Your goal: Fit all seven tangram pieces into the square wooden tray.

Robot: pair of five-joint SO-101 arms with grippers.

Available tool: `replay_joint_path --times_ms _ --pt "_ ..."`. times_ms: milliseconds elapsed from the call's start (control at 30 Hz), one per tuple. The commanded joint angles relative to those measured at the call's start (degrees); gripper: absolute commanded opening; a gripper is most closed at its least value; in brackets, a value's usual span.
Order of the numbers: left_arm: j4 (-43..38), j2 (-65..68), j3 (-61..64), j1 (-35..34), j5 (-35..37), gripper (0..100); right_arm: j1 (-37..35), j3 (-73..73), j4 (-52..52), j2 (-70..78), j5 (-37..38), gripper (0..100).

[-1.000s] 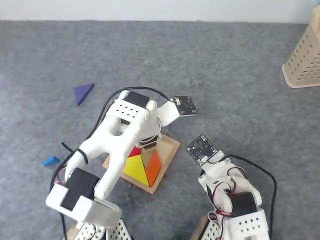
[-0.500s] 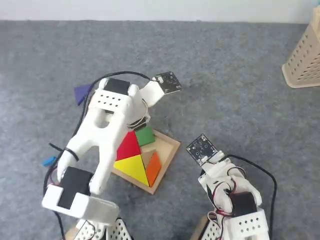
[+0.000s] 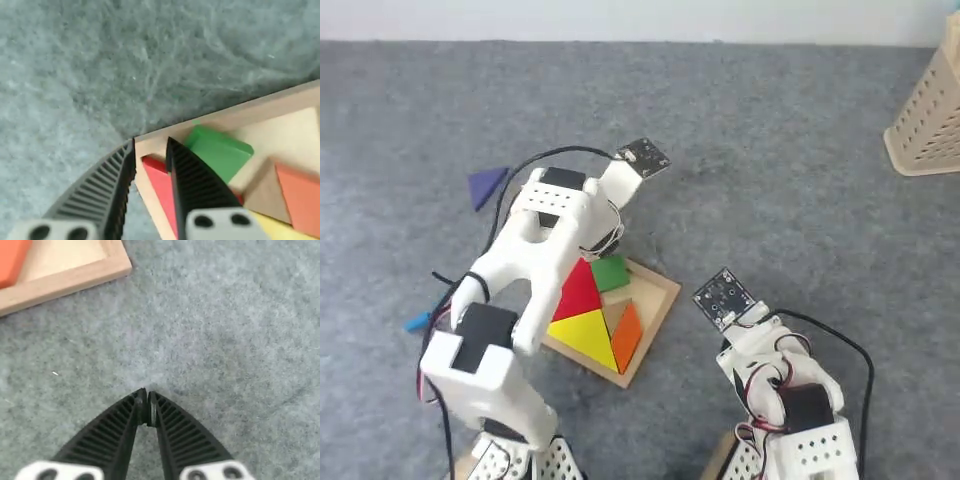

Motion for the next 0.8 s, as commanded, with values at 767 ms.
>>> replay_joint_path --times_ms 767 --pt "1.23 -19.08 8.84 7.65 3.6 6 -0.04 1.05 0.31 -0.84 -0.35 0.8"
